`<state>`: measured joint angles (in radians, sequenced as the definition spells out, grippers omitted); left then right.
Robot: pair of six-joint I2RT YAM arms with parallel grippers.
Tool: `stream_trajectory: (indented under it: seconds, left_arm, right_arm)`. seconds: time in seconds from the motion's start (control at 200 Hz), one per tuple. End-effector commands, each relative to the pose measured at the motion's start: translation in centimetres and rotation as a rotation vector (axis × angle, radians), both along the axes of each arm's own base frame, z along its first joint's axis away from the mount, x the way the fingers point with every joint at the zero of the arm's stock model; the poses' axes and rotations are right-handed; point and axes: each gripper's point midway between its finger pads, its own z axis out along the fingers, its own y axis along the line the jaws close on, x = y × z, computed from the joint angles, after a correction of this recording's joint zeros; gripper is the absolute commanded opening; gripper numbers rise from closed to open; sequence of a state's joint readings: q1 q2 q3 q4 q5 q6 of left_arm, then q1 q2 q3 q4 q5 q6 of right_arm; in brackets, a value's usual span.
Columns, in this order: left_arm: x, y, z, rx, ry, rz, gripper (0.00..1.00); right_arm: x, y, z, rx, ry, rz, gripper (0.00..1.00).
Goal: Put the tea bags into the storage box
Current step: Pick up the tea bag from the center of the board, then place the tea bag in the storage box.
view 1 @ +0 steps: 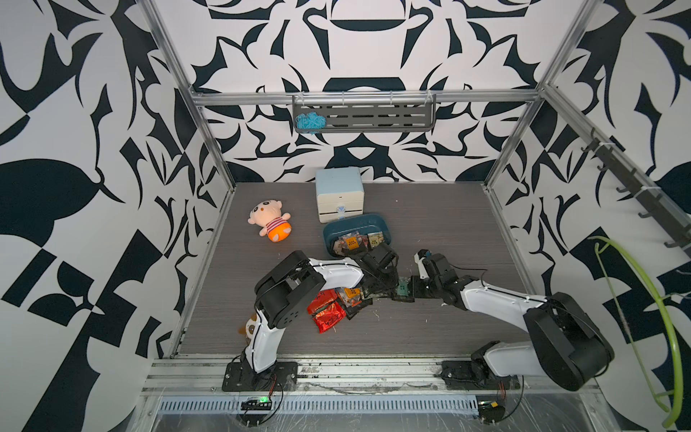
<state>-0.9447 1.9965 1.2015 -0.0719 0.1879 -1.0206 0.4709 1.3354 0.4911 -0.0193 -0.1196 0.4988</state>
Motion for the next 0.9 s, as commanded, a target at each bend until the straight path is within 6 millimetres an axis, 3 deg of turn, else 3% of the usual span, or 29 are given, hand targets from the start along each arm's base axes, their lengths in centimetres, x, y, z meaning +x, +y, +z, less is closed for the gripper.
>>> stream_trajectory:
  seconds: [0.0,0.105,0.28,0.43,0.585,0.895]
  left_arm:
    - [-0.9,0.6,2.1,-0.006,-0.013,-0.028,0.0]
    - [-0.9,0.9,5.2,-0.037,-0.062,-0.038,0.0]
    - [-0.9,1.8,10.2,-0.053,-0.155,-0.063,0.0]
    - [-0.1,2.9,13.9,-0.01,-0.247,-0.081,0.0]
    - [1.7,4.8,16.0,0.031,-0.323,-0.063,0.0]
    - [8.7,11.0,17.3,0.077,-0.365,0.097,0.0]
  right_arm:
    - [0.7,-0.7,1.9,0.006,-0.096,-0.043,0.13]
    - [0.7,-1.8,3.5,0.016,-0.185,-0.089,0.17]
    - [0.4,-3.3,5.6,0.041,-0.308,-0.157,0.37]
    - [0.1,-4.9,7.0,0.037,-0.385,-0.226,0.4]
    - [-0.3,-5.6,7.8,0.055,-0.44,-0.252,0.41]
    - [-0.2,-5.3,7.4,0.051,-0.421,-0.237,0.41]
